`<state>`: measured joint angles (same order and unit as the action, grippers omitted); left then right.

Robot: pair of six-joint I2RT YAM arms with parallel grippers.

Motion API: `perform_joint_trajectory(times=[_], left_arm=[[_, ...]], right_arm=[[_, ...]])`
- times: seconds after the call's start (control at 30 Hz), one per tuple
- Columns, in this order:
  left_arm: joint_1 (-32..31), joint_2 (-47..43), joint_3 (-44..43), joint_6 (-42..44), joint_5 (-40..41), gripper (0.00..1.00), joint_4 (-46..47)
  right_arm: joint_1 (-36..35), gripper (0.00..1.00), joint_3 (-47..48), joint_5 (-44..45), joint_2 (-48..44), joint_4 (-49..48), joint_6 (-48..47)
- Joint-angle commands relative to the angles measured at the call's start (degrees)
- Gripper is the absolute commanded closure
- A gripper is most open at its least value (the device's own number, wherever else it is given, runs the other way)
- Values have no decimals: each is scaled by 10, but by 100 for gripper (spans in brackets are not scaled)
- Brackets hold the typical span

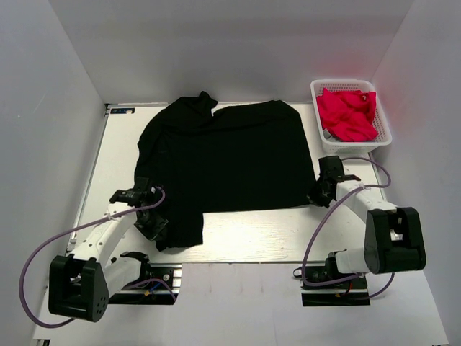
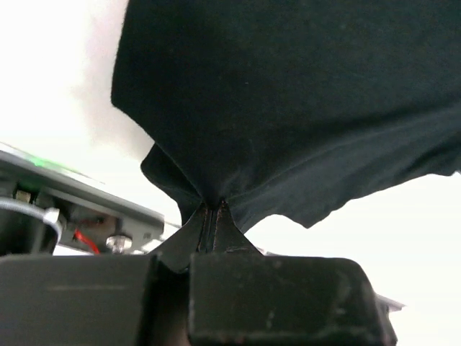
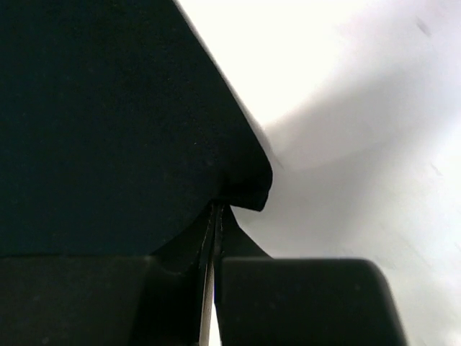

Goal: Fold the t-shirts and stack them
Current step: Grap the side of the flattened tshirt closest away from the robot with both arms, then fold the flattened tshirt in 1/3 of the way

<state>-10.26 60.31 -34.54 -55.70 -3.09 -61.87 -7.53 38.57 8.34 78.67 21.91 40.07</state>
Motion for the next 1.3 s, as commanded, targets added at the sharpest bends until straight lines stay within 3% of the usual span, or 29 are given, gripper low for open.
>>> perform_joint_trajectory(times=[0.0,0.17,0.43,0.73,1.27], left_arm=[[-1,-34,-23,9,-44,100,-54],[-1,-51,-28,35,-68,100,-55],[-1,40,-109,78,-88,100,32],[10,112,-218,98,-27,100,106],[16,369,-494,141,93,100,133]], right_arm=[[1,100,5,19,-49,112,-13],[1,100,-2,-10,-85,139,-33],[-5,100,50,-39,-42,106,-70],[-3,100,158,-44,17,96,-122],[1,100,357,15,171,125,-124]])
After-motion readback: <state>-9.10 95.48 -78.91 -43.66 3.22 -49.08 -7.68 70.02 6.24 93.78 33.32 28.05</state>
